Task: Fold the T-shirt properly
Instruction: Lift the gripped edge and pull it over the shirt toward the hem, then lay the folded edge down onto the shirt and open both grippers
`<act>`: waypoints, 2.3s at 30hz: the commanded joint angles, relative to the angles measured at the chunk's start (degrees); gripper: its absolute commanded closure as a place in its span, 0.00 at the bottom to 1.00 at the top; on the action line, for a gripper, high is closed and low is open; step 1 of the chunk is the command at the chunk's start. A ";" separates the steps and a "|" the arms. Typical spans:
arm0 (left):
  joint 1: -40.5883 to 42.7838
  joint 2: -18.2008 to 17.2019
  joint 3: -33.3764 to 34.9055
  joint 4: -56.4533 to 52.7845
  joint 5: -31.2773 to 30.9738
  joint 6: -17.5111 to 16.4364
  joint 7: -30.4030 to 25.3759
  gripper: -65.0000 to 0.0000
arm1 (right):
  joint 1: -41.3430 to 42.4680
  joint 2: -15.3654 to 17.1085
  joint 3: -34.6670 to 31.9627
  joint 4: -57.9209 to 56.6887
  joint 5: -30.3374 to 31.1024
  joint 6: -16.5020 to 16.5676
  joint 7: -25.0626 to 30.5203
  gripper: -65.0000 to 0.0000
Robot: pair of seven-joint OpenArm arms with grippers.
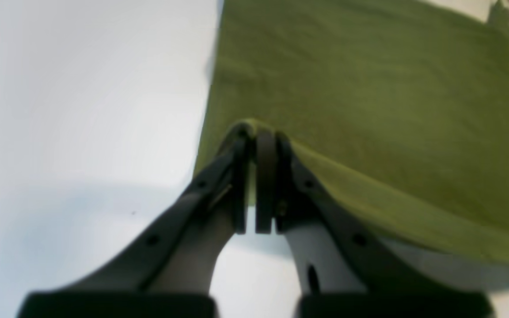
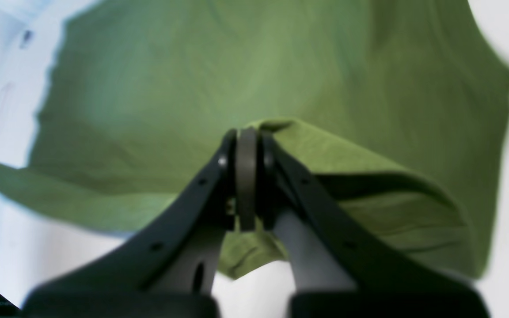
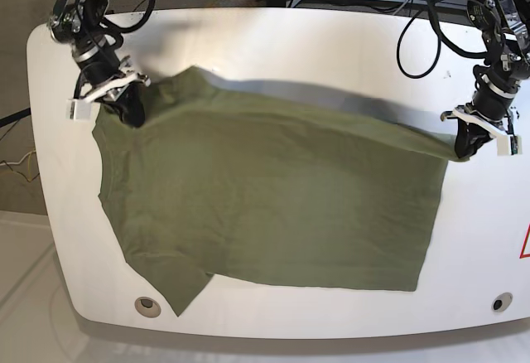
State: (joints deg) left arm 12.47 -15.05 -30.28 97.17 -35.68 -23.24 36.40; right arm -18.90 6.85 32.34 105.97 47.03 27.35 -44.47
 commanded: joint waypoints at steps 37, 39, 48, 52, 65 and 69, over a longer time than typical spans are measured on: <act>-12.39 -3.80 -1.12 -12.73 -1.50 0.54 -0.89 1.00 | 17.59 6.78 -1.55 -16.30 1.78 0.33 0.44 1.00; -12.69 -4.11 -1.15 -13.62 -1.54 0.63 -1.22 1.00 | 18.55 6.98 -1.46 -17.44 1.61 0.33 0.37 1.00; -14.26 -5.15 -0.70 -16.47 -1.03 0.21 -2.44 1.00 | 21.91 7.61 -1.65 -21.60 -1.10 0.35 0.96 1.00; -14.78 -5.63 0.10 -17.82 -0.48 0.17 -3.21 1.00 | 23.06 7.72 -1.64 -23.40 -2.43 0.44 1.18 1.00; -19.17 -5.99 5.47 -22.07 3.87 0.29 -5.12 0.98 | 24.15 8.29 -3.44 -29.00 -3.40 0.76 2.85 0.99; -20.29 -6.07 5.54 -22.86 4.18 0.19 -5.51 0.88 | 24.47 8.46 -3.54 -30.33 -3.31 1.73 3.62 0.96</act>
State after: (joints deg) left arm -6.04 -19.64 -24.36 73.87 -31.31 -23.16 32.82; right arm 4.08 14.02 28.49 75.35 42.59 27.51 -43.42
